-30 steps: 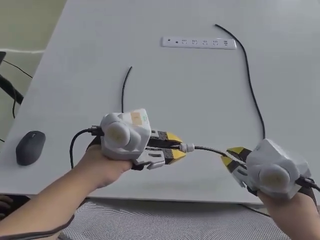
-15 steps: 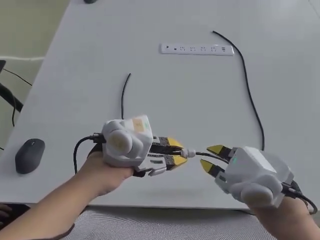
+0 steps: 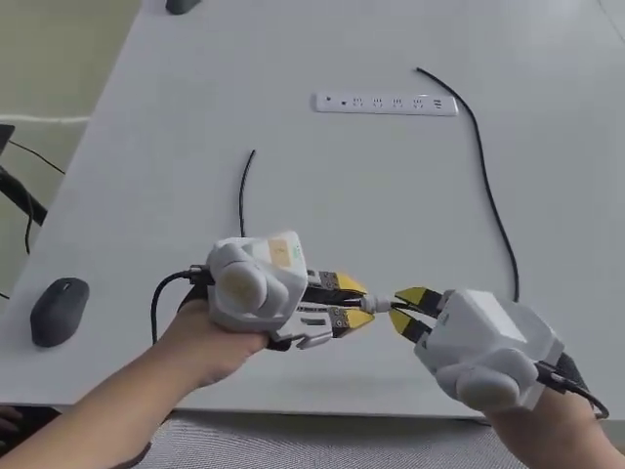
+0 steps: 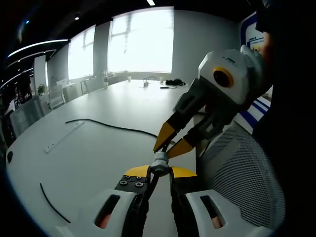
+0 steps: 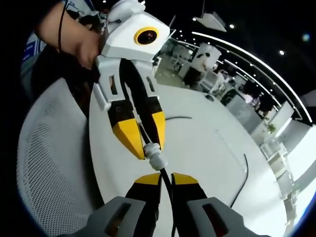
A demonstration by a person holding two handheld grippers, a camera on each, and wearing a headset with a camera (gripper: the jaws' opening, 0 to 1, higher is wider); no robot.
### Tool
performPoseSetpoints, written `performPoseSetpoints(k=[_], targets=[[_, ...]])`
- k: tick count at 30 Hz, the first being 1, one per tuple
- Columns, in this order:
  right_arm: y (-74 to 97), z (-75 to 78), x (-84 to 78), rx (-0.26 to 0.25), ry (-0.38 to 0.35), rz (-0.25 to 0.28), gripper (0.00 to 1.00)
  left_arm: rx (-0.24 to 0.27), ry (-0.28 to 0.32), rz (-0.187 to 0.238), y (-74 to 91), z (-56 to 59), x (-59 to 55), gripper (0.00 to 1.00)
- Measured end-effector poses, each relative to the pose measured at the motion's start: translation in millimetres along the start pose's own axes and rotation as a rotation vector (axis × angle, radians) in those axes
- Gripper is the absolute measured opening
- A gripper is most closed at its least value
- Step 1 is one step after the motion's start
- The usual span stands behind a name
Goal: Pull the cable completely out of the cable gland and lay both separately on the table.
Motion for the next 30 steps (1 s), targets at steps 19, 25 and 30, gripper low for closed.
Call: performPoseSetpoints(k=[19, 25, 30], targets=[[-1.9, -4.6, -13.9, 0.014, -0.093, 0.021, 0.00, -0.004, -0.006, -0.028, -2.3, 8.1, -0.5, 0.15], [0.8, -0.9, -21.7, 0.006, -0.138, 0.030, 0.00, 0.005, 0.001, -0.023, -1.7, 8.0, 0.5, 0.15], [2.7, 3.3, -32.0, -0.009, -0.211, 0.043, 0.00, 0.009, 0.007, -0.018, -1.6, 7.5, 1.3, 0.15]])
Point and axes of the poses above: the centre of the closed fingertips' face, and the gripper's own axes: y roughly backward along the fingers, z roughly to its right, x roughly out of its top, the point moved 10 cm from there along y, roughly backward along the fingers, and after that the axes turned 12 degrees about x, right-handed, at the moved point
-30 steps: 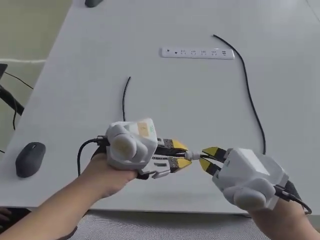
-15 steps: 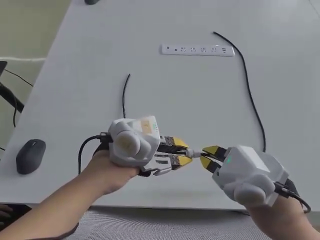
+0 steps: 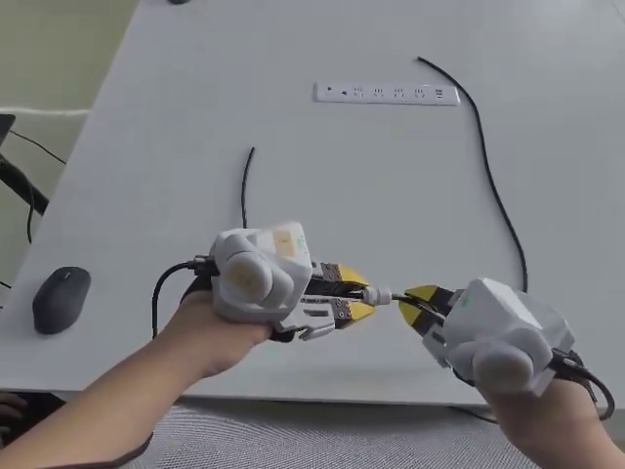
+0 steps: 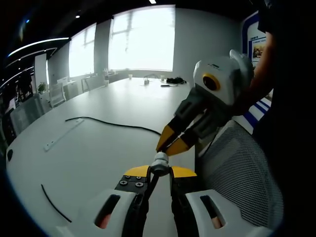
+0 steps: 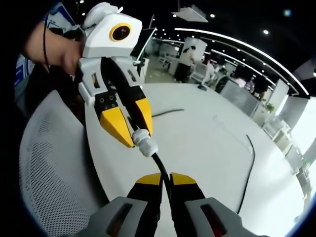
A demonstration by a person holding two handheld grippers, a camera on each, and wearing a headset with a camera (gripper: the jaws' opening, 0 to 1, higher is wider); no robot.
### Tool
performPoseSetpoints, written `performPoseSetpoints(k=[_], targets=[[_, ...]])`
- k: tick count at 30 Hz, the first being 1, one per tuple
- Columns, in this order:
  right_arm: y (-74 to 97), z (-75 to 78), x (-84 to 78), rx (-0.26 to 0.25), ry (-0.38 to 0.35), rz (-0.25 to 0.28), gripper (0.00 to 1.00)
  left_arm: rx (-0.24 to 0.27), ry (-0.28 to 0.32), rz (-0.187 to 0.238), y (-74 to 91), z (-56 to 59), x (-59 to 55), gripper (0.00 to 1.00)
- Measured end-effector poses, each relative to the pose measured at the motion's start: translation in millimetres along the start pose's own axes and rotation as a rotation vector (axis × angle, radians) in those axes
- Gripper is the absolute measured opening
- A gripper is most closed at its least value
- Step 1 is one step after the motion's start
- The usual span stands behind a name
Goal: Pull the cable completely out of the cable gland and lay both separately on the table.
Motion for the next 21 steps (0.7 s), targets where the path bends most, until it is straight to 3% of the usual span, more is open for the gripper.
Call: performPoseSetpoints(k=[21], targets=[[-1.1, 21.2, -48.0, -0.067, -0.267, -0.031, 0.00, 0.014, 0.010, -0.003, -1.6, 3.1, -3.0, 0.15]])
Point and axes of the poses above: the centre of the closed fingertips' face, and the gripper's own axes: y roughly backward along the fingers, z roughly to its right, x roughly out of its top, the point moved 10 cm from there along y, roughly backward along the fingers, and after that the axes turned 12 degrees about x, right-handed, at the moved point
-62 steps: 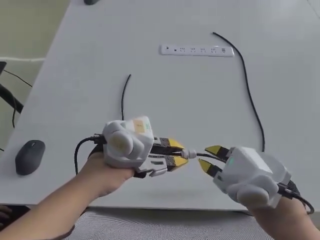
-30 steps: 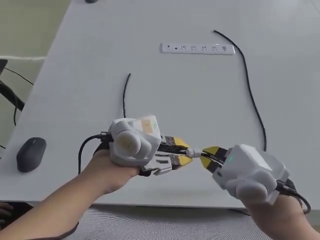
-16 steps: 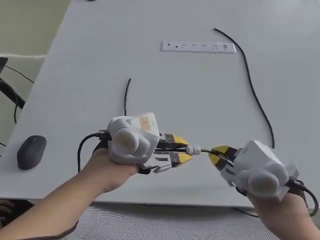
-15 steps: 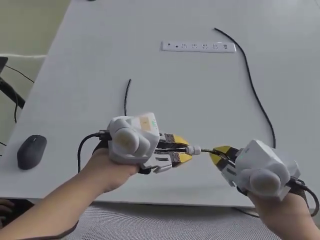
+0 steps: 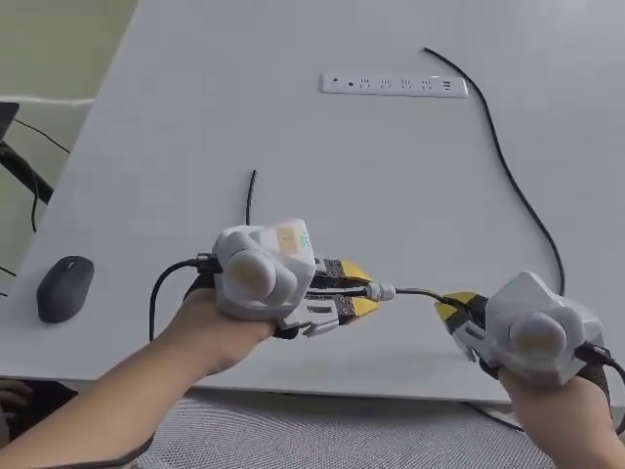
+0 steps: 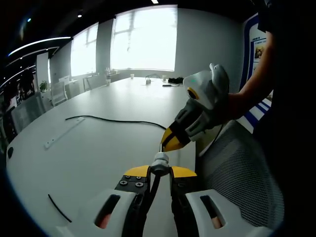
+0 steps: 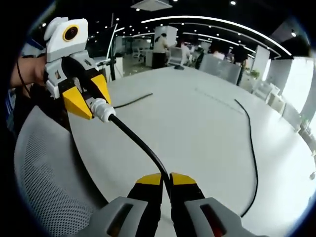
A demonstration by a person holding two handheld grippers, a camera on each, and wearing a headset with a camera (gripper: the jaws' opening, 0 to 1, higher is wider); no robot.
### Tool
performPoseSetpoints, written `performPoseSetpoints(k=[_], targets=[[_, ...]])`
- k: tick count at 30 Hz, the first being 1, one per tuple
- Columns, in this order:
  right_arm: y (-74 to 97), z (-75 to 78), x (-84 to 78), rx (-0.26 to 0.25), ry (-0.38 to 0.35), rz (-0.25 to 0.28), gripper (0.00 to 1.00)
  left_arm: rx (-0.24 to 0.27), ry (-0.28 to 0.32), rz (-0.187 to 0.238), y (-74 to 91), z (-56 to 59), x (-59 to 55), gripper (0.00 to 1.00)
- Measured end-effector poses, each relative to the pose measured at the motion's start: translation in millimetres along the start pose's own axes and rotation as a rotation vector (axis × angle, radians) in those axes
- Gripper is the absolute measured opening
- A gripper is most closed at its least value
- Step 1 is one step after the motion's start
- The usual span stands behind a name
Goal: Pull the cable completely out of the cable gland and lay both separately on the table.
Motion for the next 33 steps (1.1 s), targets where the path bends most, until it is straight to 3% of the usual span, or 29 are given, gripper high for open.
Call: performPoseSetpoints(k=[13, 19, 28, 33], targets=[[1.0, -2.5, -3.3, 0.006, -0.007, 0.002, 0.00, 0.000, 0.002, -0.010, -2.2, 2.4, -1.4, 0.15], [5.2, -0.2, -1.9, 0.003, -0.025, 0.030, 0.01, 0.008, 0.015, -0.014, -2.1, 0.5, -2.2, 0.15], [7.3, -8.5, 3.5, 0.004, 0.081, 0.001, 0.03, 0.018, 0.019, -0.009, 1.8, -4.2, -3.6, 0.15], [7.9, -17.8, 15.4, 0.010, 0.105, 0.002, 0.13, 0.010, 0.017, -0.008, 2.3, -4.3, -6.9, 0.15]])
Point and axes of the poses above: the centre of the closed fingertips' face, and the gripper's own axes: y roughly backward along the fingers, z roughly to its right, x roughly out of its top, the point moved 10 cm from there along y, roughly backward along the fingers, and after that the axes turned 12 degrees about x, right-handed, at the moved point
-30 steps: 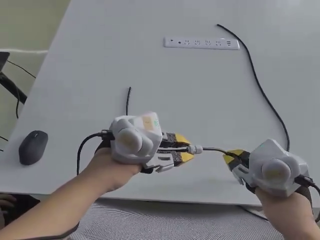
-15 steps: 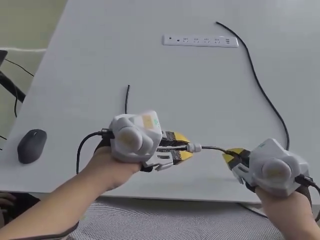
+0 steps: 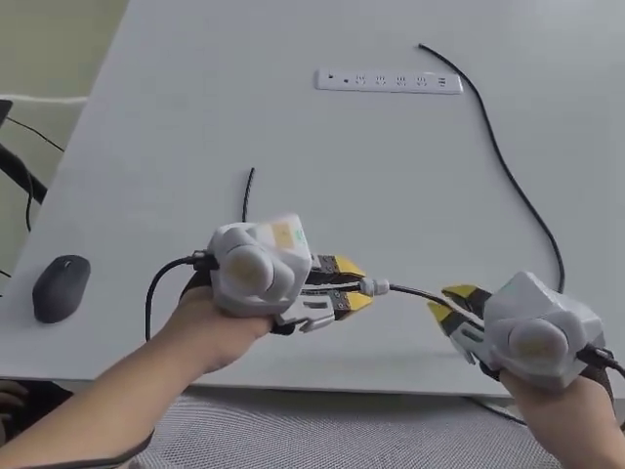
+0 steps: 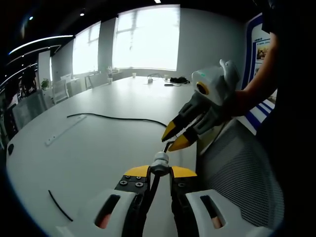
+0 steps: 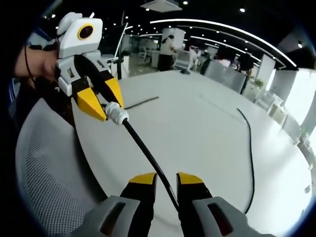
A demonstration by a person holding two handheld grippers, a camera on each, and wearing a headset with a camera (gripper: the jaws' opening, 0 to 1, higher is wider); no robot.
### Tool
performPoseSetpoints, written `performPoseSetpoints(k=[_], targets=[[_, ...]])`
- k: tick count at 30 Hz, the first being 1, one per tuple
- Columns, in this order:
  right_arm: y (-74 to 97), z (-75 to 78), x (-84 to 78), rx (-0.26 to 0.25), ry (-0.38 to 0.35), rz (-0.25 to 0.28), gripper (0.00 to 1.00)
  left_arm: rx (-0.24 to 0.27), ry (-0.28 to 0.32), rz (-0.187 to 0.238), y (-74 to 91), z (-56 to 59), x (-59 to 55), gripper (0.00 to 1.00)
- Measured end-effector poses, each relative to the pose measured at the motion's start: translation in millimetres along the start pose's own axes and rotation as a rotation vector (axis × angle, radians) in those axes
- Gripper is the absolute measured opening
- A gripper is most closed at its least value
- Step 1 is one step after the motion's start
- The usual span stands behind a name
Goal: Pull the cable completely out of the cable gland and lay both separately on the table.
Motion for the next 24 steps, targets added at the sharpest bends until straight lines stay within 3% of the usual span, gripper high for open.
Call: performPoseSetpoints(k=[4, 9, 11, 24], targets=[[-1.4, -11.9, 17.5, 0.024, 0.114, 0.000, 0.17, -0.009, 0.000, 0.000, 0.7, 0.1, -1.9, 0.15], [-2.6, -25.7, 39.4, 0.045, 0.227, 0.006, 0.15, -0.014, 0.001, 0.004, 2.0, -0.7, -3.0, 0.15], [-5.5, -30.9, 45.9, 0.045, 0.294, -0.027, 0.13, -0.017, 0.001, 0.003, 1.4, -1.5, -3.5, 0.15], [-14.4, -34.1, 50.1, 0.067, 0.374, -0.068, 0.03, -0.030, 0.001, 0.000, 0.5, -4.4, -2.4, 0.15]])
Point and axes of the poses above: the centre of the closed fingertips' face, and the gripper's own axes: y roughly backward along the fingers, z roughly to its right, x roughly out of its top, the point moved 10 cm from there along y, roughly backward along the fingers, and after that the axes turned 12 degrees about x, right-handed, at the moved point
